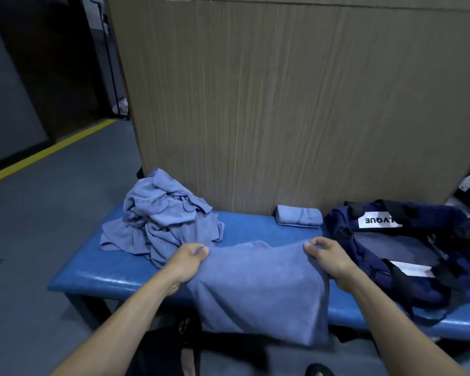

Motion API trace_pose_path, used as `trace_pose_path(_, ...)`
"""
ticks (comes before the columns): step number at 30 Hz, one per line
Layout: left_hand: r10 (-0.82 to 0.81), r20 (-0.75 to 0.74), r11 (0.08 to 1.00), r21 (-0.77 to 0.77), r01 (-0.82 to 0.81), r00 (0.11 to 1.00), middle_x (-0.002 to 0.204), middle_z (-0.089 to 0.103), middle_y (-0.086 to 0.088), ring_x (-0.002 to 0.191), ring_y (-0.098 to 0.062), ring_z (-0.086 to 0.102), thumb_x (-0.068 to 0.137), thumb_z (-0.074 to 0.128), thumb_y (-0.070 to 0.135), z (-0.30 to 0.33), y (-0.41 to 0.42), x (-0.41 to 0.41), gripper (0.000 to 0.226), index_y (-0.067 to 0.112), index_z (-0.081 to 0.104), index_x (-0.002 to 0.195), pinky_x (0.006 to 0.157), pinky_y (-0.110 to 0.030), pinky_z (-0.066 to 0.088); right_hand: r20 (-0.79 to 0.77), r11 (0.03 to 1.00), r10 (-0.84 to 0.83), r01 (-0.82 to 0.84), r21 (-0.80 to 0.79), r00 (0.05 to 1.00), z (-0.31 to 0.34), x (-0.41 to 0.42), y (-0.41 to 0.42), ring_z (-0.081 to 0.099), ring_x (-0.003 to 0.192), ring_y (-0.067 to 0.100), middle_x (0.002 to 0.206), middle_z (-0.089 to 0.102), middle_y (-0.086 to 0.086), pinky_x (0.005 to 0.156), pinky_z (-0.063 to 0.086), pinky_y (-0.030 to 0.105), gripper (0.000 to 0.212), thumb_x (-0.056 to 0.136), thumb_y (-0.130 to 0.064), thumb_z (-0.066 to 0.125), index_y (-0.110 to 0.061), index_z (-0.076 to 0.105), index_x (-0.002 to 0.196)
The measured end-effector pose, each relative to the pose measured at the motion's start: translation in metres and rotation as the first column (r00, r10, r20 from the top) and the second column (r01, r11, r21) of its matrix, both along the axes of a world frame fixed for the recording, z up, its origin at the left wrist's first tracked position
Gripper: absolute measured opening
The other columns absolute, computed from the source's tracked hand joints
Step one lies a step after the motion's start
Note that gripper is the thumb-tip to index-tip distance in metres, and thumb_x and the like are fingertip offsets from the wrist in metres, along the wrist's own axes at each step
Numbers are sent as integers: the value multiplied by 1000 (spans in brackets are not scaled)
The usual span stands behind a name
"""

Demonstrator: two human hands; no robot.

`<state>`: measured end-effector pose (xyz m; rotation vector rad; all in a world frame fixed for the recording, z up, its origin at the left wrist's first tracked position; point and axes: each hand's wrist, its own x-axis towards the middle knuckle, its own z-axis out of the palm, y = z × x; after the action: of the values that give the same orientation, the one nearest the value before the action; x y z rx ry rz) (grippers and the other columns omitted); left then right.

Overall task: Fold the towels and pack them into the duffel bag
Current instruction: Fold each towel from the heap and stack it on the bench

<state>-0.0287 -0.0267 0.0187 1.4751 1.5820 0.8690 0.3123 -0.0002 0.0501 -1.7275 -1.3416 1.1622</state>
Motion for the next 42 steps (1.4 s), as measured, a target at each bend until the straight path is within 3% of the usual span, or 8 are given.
trace_pose_path(4,40,-212,997,67,-26,976,57,33,6,60,-15,34,104,49,19,-14,28,-5,47,22,31,61,61,-36,33,146,990,-86,68,125,985,-11,-14,36,42,64,18,63,49,1,58,30,33,30,96,-22,62,-16,50,70)
trace_pose_path(7,-38,-406,996,55,66,913,65,47,-1,72,-27,52,103,52,20,-30,32,-1,43,18,41,61,67,-38,34,297,999,28,-18,-37,954,-40,-23,54,45,66,20,65,50,3,56,32,32,34,96,-20,62,-14,49,65)
trace_pose_path(10,-97,-549,976,110,186,830,102,65,-8,100,-28,60,99,59,22,-43,29,4,19,12,69,86,84,-33,41,448,986,140,-85,-141,883,-59,-29,56,57,77,23,81,63,7,56,39,29,24,96,-25,61,-10,61,78)
trace_pose_path(14,-79,-677,968,123,218,731,131,53,3,116,-25,49,95,63,31,-60,30,5,19,19,71,107,96,-34,45,462,986,158,-116,-119,873,-61,-31,58,57,74,18,82,65,4,52,40,23,25,92,-30,70,-12,63,78)
trace_pose_path(19,-92,-636,969,120,216,766,120,58,0,109,-23,54,86,73,25,-55,32,9,16,16,73,100,92,-21,36,119,954,169,-132,-269,978,-55,-33,51,55,65,19,68,62,2,59,43,28,37,77,-34,86,-18,56,65)
trace_pose_path(26,-26,-318,980,177,86,948,50,47,11,52,-2,45,83,77,31,-29,29,20,43,21,51,51,51,-17,29,-315,941,94,-188,-282,944,-45,-38,35,68,74,27,91,72,22,64,55,32,27,77,-15,86,-3,68,93)
trace_pose_path(33,-34,-180,936,340,95,983,81,75,12,80,2,67,73,71,49,37,37,15,29,22,77,76,78,-34,55,-501,927,61,-235,-292,863,6,-28,41,67,107,32,119,69,24,98,54,43,45,80,-14,78,7,68,118)
trace_pose_path(42,110,-416,590,758,278,902,114,73,4,109,-12,64,79,72,50,226,78,0,32,19,81,83,100,-32,47,-650,988,88,17,154,755,177,-21,77,69,70,18,81,74,6,72,57,30,12,89,-23,70,-14,77,93)
